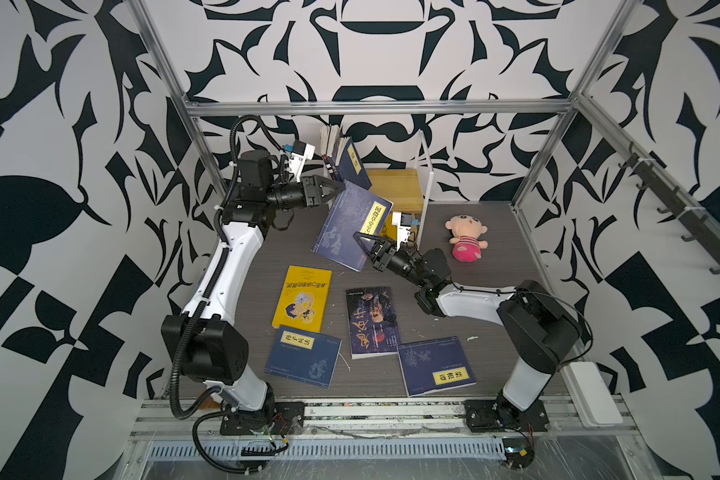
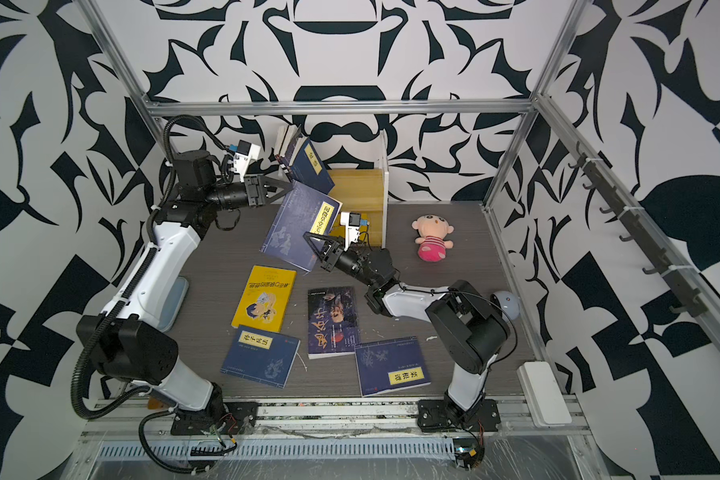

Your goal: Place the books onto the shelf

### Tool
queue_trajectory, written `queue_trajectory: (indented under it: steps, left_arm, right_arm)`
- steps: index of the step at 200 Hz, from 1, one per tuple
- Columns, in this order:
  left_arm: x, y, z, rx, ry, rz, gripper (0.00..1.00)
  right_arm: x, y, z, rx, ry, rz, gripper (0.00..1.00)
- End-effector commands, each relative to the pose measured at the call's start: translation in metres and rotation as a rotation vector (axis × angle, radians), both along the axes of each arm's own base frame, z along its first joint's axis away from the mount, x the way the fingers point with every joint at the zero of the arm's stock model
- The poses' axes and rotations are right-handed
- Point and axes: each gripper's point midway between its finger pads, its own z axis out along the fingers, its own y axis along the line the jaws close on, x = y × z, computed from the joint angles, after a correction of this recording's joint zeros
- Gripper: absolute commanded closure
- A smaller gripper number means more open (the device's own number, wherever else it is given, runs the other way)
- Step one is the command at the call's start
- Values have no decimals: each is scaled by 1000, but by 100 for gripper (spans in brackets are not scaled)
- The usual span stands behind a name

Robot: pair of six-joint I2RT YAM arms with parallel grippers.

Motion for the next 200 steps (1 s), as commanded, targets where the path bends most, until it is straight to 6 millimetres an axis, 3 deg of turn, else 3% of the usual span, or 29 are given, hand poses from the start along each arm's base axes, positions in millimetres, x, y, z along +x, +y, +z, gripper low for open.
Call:
queue_trajectory:
  steps: [1, 23, 41, 76, 94, 116, 157, 200]
  left_arm:
    - [-8, 7, 11, 81, -87, 1, 44]
    - [-21, 10, 14, 168, -168, -27, 30]
    - [-27, 15, 8, 256, -225, -25, 21]
    - [-54, 17, -13, 377, -283, -121, 6]
    - [-81, 7, -37, 496, -340, -247, 0]
    - [-96, 2, -64, 599, -355, -334, 0]
    - [-127, -8, -75, 571, -330, -461, 0]
    - [-128, -5, -99, 642, -279, -465, 0]
  right_arm:
    - [-18, -15, 41, -6, -181, 18, 100]
    - [-29, -11, 27, -182, -251, 66, 100]
    - [-39, -7, 4, -379, -282, 115, 100]
    - [-64, -14, -29, -634, -354, 227, 100]
    - [-76, -17, -37, -695, -384, 287, 100]
    - [-83, -19, -43, -730, -393, 333, 100]
    - [-92, -19, -44, -736, -405, 401, 100]
    - [-95, -16, -37, -728, -420, 442, 100]
